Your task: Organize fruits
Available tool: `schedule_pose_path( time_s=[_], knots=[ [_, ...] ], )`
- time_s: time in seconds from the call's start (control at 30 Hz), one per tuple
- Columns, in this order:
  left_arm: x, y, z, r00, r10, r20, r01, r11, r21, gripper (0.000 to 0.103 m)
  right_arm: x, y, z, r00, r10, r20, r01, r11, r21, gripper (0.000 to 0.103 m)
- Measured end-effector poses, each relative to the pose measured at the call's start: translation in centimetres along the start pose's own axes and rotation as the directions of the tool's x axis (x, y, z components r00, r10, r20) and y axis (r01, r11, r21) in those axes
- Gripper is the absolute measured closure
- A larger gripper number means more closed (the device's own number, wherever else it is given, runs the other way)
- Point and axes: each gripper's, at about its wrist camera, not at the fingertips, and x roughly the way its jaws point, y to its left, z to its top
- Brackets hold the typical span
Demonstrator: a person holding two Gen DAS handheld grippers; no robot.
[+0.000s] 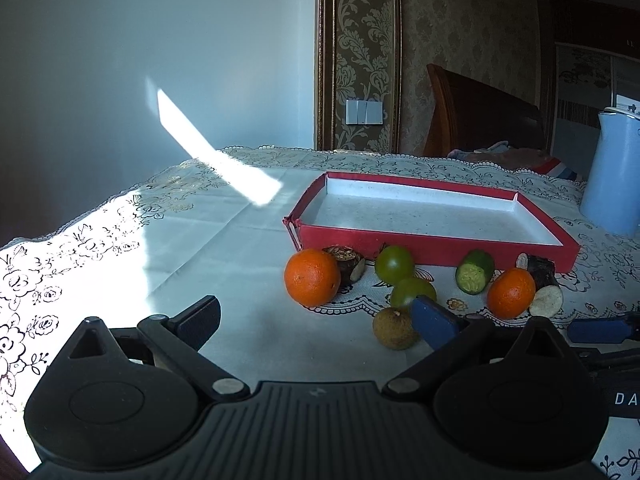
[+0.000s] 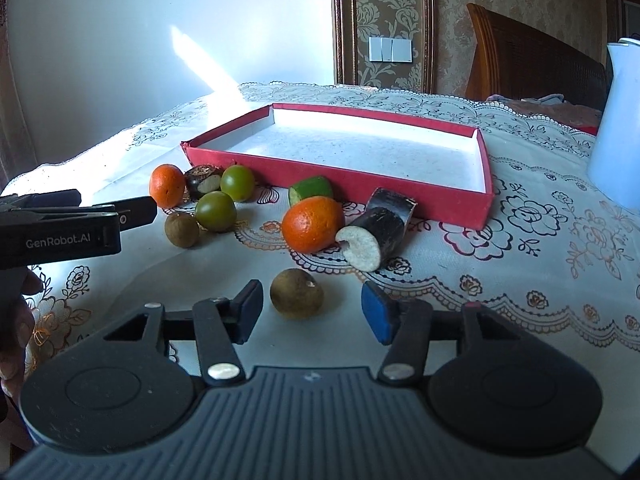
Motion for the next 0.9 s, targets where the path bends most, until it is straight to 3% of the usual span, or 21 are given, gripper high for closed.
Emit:
schedule_pose_path(
  time_s=[0.13,0.2,0.33,0.4,0.57,0.9],
  knots=[
    [0.4,-0.5,0.1,1.000,0.001,-0.013,-0.001,1.000,0.014,0.001,0.4,0.2,0.2,1.000,0.000,-0.007,0.000,1.000,-0.008,0.054],
    [0.7,-0.9,0.0,0.999,0.004,-0.032,-0.003,1.000,0.023,0.001,0.8,0.1,0.3,1.000,0.009,-0.021,-0.009,1.000,0.000,0.067],
    [0.9,-1.4,0.1,0.999,-0.007,-0.039,0.009,0.999,0.039,0.001,0.9,0.3,0.3,1.000,0.011,-0.023,-0.011,1.000,-0.005,0.076],
    [0.9,-1.7,0.0,0.999,-0.011,-0.034,0.013,0.998,0.054,0.002,0.9,0.3,0.3,1.000,0.010,-0.020,-0.010,1.000,-0.003,0.076],
    [1.6,-1.7,-0.1,0.996,-0.045,-0.077,0.050,0.997,0.058,0.027,0.7,0.0,0.2,1.000,0.014,-0.012,-0.013,1.000,0.016,0.076],
    [2.3,-2.5,-0.3,0.992,-0.073,-0.103,0.080,0.994,0.071,0.030,0.4,-0.4,0.2,1.000,0.015,0.004,-0.015,0.999,0.039,0.076]
  ],
)
